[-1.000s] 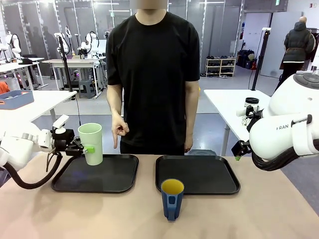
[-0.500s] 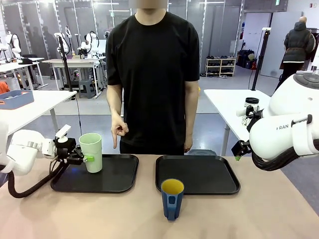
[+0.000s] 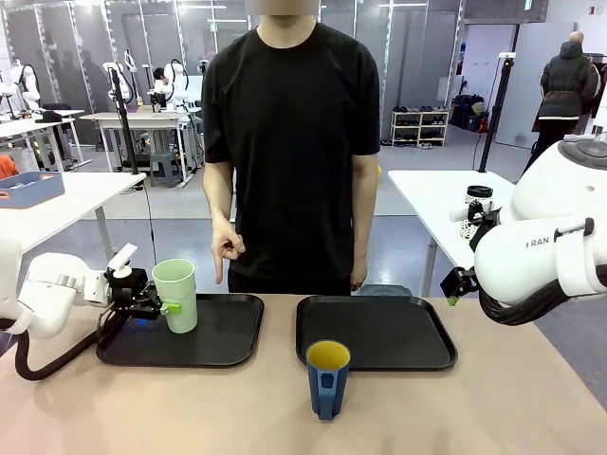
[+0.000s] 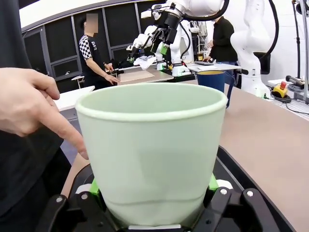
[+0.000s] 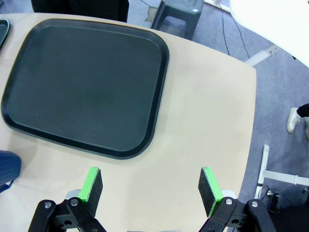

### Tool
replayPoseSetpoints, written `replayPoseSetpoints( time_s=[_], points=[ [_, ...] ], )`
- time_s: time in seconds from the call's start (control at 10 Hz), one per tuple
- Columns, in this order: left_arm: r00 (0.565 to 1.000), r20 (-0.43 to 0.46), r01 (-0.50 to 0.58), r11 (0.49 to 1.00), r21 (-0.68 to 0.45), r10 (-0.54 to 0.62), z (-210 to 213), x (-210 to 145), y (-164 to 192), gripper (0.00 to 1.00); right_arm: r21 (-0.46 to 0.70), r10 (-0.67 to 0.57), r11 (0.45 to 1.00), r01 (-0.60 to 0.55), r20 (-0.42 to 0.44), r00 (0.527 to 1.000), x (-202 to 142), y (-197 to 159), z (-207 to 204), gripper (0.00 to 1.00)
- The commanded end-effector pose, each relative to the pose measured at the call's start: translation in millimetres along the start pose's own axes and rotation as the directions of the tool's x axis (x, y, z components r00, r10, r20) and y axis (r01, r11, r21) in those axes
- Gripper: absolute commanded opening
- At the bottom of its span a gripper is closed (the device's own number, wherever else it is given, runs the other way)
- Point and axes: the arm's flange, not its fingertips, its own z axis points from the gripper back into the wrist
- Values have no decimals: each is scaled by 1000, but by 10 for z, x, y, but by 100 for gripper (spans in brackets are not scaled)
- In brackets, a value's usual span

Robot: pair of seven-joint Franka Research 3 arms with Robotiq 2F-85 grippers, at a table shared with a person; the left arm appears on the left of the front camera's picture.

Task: Sort and store the cups by type.
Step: Place the picked Reusable plastic cup into the Flat Tray indicated by the person.

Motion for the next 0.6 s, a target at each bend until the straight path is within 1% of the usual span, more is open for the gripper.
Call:
replayPoseSetpoints(
  time_s=[0.0, 0.2, 0.3, 0.5],
  points=[
    [1000, -4, -10, 1000, -23, 10, 19, -130, 58, 85, 1, -1, 1000, 1, -1, 1000, -20, -1, -11, 100],
    [998, 17, -52, 998, -18, 52, 29, -182, 76, 85, 1, -1, 1000, 1, -1, 1000, -20, -1, -11, 100],
    [997, 24, -71, 997, -20, 72, 53, -207, 80, 100, 1, -1, 1000, 1, -1, 1000, -20, -1, -11, 100],
    [997, 21, -74, 997, -12, 75, 83, -197, 84, 100, 1, -1, 1000, 1, -1, 1000, -20, -1, -11, 100]
  ],
)
